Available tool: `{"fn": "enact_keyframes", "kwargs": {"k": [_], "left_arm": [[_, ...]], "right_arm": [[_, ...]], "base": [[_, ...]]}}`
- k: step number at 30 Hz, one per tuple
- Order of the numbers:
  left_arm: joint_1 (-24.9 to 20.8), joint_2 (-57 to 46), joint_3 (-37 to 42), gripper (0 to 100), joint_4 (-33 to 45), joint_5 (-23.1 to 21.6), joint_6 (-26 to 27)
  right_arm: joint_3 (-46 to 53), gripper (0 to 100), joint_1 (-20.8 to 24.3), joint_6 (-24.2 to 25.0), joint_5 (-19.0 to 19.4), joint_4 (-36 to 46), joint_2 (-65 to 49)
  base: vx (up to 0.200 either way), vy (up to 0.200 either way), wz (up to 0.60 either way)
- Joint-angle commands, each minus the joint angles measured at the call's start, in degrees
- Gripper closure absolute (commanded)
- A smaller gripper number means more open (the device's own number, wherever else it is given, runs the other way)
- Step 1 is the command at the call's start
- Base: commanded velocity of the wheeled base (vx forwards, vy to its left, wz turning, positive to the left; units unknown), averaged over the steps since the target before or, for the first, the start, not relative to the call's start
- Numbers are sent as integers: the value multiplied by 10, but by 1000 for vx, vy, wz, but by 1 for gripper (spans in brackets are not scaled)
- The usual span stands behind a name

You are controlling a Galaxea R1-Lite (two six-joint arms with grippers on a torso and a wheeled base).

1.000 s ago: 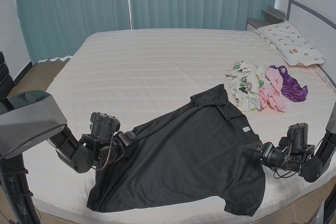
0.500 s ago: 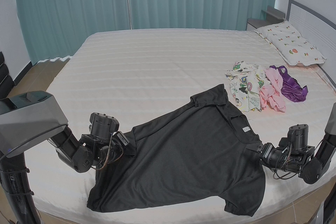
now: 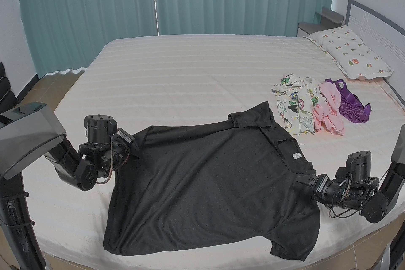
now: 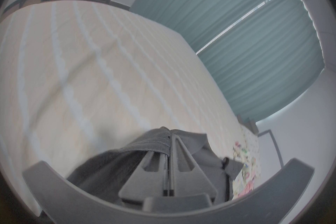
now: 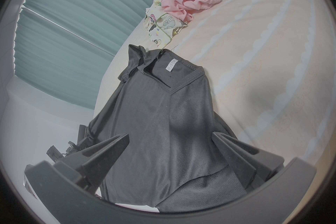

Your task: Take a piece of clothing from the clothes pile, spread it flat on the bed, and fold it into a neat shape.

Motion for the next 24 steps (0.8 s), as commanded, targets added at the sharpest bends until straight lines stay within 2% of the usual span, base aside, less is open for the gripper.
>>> {"fn": "enact_keyframes", "kwargs": {"k": [1, 5, 6, 9, 19, 20, 24], "left_arm": [[23, 31, -59, 100, 2, -4, -2], [37, 57, -122, 100, 39, -12, 1], [42, 75, -154, 100, 78, -16, 1], [51, 102, -194, 100, 120, -18, 0], [87, 126, -239, 100, 137, -18, 0], [88, 130, -243, 0, 144, -18, 0], [92, 140, -266, 0, 176, -19, 1]], "right_arm": [[4, 0, 3, 0, 0, 0, 3], [11, 0, 2, 0, 0, -1, 3], [12, 0, 3, 0, 1, -1, 3], [12, 0, 3, 0, 2, -1, 3], [13, 0, 5, 0, 1, -10, 4], [16, 0, 7, 1, 1, -14, 5], [23, 0, 8, 1, 2, -28, 5]], "base": [[0, 0, 0], [0, 0, 0], [0, 0, 0], [0, 0, 0], [0, 0, 0], [0, 0, 0], [0, 0, 0]]}}
